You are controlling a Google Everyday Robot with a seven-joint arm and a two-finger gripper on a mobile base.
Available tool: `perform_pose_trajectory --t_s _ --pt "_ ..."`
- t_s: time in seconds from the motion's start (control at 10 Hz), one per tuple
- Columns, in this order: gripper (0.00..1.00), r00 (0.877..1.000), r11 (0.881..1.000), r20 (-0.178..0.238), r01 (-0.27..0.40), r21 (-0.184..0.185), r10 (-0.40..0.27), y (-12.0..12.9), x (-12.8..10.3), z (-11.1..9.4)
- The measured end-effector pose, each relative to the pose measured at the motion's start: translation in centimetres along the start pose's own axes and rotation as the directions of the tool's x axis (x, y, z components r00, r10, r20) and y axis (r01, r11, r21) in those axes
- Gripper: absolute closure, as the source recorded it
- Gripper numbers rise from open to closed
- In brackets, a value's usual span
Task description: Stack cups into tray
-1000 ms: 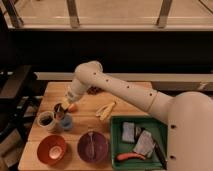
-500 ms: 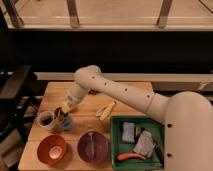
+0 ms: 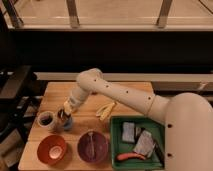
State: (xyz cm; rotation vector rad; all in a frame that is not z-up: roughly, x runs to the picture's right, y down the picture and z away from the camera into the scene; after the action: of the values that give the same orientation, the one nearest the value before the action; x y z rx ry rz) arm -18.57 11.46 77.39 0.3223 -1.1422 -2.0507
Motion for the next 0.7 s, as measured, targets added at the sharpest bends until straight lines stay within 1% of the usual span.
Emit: perform_pose_trajectory --t_s 0.4,0.7 --pt "0.38 1.000 1.000 -0.010 -0.014 -0.012 0.013 0.70 -0.20 -0.19" --pt "0.38 0.999 1.000 -0.028 -0.024 -0.005 0.024 0.55 -0.20 -0.45"
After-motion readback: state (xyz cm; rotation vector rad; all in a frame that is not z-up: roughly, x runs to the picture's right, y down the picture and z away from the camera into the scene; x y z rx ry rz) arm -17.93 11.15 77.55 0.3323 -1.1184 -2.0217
